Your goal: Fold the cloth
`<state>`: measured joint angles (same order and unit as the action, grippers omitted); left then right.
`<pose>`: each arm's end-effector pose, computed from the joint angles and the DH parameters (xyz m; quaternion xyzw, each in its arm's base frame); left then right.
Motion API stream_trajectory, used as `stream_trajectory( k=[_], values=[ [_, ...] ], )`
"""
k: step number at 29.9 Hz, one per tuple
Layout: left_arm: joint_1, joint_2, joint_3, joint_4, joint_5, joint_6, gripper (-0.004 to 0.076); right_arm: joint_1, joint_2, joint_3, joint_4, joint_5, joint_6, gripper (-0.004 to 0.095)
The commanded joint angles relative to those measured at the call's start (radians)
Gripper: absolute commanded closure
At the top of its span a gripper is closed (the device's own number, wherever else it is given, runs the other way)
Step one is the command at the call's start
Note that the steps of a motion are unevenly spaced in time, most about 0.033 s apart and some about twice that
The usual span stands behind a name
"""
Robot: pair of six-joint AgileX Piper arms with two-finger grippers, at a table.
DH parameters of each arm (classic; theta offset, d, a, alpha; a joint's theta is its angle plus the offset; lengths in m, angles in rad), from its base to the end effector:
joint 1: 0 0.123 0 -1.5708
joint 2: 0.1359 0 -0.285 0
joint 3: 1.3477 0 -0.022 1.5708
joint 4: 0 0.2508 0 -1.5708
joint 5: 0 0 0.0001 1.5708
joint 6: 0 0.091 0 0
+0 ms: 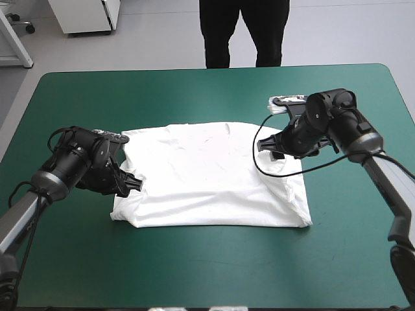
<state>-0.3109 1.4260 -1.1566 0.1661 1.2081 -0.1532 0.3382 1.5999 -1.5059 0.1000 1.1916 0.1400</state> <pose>0.2562 -0.0675 0.2958 0.1004 0.9877 0.0571 0.1058 0.3092 0.1177 0.3400 -0.0876 0.9776 0.0914 0.1680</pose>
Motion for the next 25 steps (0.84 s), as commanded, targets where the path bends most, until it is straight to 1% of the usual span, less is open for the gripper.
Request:
stream_trajectory(
  k=[1,3,9,15,20,25],
  values=[
    [-0.006,-0.061,-0.027,0.003,0.053,-0.037,0.0199,0.002,-0.117,0.039,-0.075,0.001,0.038,0.0372],
    [-0.006,-0.09,-0.027,0.001,0.067,-0.054,0.0199,0.002,-0.157,0.082,-0.1,0.001,0.064,0.0372],
    [-0.006,-0.145,-0.021,-0.042,0.068,-0.081,0.0199,0.002,-0.231,0.193,-0.1,-0.014,0.081,0.0373],
    [-0.006,-0.145,0.088,-0.048,0.029,-0.106,0.0199,0.002,-0.25,0.207,-0.1,-0.01,0.081,0.0436],
    [-0.006,-0.143,0.189,-0.049,-0.117,-0.122,0.0199,0.002,-0.256,0.207,-0.1,-0.012,0.081,0.0503],
    [-0.006,-0.111,0.242,-0.041,-0.167,-0.151,0.0199,0.002,-0.256,0.207,-0.095,-0.007,0.083,0.0531]
  ],
)
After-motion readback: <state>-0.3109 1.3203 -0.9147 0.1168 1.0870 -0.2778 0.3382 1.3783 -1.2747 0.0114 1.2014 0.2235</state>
